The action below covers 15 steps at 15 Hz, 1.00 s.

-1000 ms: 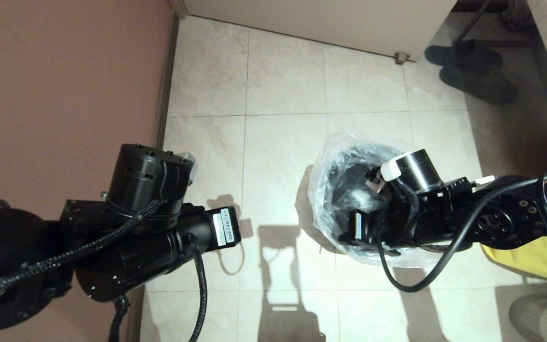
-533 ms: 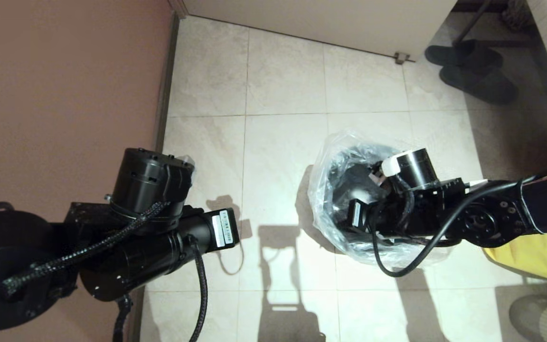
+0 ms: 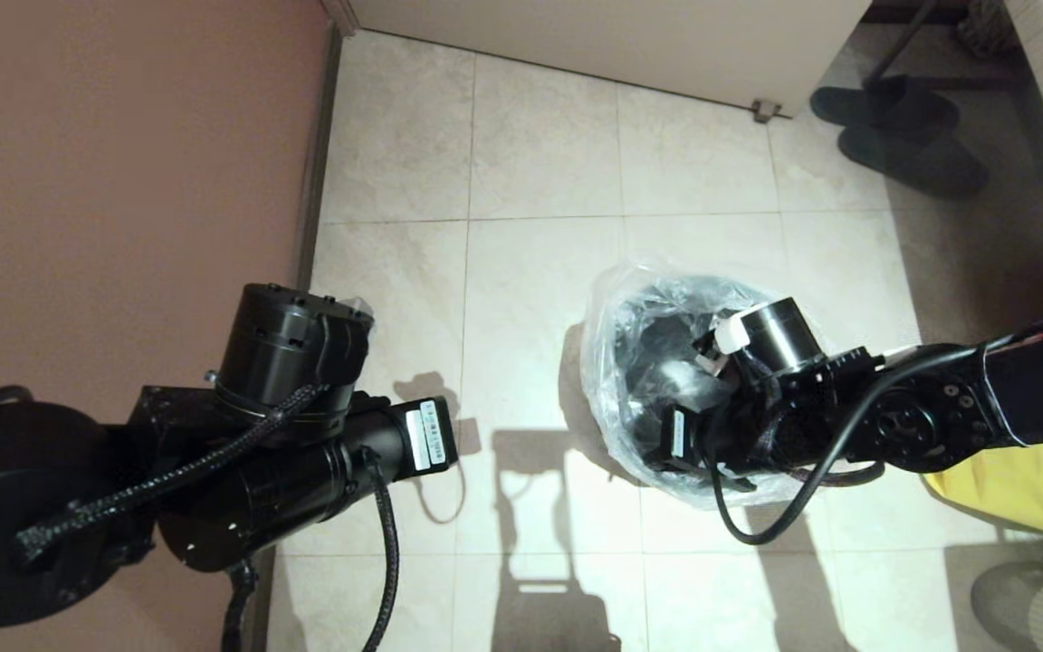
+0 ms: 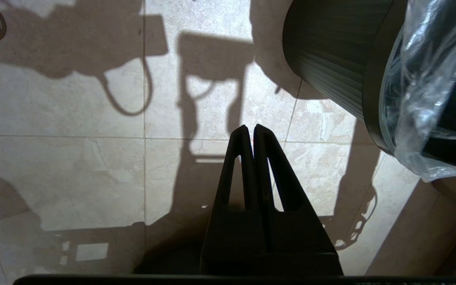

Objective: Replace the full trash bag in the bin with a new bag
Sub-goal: Put the new garbage bag on the trash can

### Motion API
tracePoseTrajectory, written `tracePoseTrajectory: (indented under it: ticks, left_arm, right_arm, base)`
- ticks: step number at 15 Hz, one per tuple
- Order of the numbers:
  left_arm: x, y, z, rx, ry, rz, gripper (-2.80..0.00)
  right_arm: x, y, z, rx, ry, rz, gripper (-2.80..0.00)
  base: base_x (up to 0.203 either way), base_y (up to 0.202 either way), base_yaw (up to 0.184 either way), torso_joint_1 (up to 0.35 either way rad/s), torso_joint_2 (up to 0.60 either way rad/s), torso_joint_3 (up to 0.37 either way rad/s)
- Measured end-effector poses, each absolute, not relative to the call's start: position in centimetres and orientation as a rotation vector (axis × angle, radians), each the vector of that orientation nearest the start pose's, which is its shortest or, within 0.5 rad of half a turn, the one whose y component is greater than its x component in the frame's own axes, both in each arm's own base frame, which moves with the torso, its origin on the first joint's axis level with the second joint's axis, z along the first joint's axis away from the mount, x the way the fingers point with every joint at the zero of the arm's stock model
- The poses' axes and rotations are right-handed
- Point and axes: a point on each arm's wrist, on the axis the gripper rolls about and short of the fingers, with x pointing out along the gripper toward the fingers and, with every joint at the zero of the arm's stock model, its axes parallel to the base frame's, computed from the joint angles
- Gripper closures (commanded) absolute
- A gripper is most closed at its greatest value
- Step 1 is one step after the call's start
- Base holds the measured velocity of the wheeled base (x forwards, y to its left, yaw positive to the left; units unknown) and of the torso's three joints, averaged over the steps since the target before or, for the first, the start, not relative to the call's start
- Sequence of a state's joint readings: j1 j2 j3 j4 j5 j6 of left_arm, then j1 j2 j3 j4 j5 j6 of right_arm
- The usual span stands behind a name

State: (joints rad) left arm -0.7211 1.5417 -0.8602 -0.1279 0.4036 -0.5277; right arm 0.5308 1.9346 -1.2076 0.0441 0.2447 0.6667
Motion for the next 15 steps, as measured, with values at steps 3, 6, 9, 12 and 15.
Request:
tracePoseTrajectory:
  ticks: [3, 6, 9, 12, 15]
  left_arm:
    - [20.1, -16.5, 19.5, -0.217, 0.534, -0.175, 0.0]
    - [20.2, -16.6, 19.4, -0.215, 0.537, -0.174, 0.0]
    - [20.2, -16.6, 19.3, -0.214, 0.54, -0.175, 0.0]
    - [20.3, -16.6, 19.3, -0.215, 0.54, -0.173, 0.0]
    - [20.3, -16.7, 19.3, -0.222, 0.542, -0.173, 0.0]
  right_arm:
    - [30.2, 18.6, 16.2, 0.501, 0.999, 0.475, 0.0]
    - [29.6, 18.3, 16.9, 0.502, 1.004, 0.476, 0.0]
    - [28.8, 17.8, 17.2, 0.497, 1.024, 0.468, 0.0]
    - [28.0, 17.8, 16.3, 0.484, 1.059, 0.462, 0.0]
    - [27.1, 18.1, 14.9, 0.459, 1.11, 0.46, 0.0]
  base:
    - [0.0, 0.0, 0.0, 0.0, 0.0, 0.0]
    - [0.0, 0.0, 0.0, 0.0, 0.0, 0.0]
    - [0.0, 0.0, 0.0, 0.0, 0.0, 0.0]
    - [0.0, 0.0, 0.0, 0.0, 0.0, 0.0]
    - [0.0, 0.0, 0.0, 0.0, 0.0, 0.0]
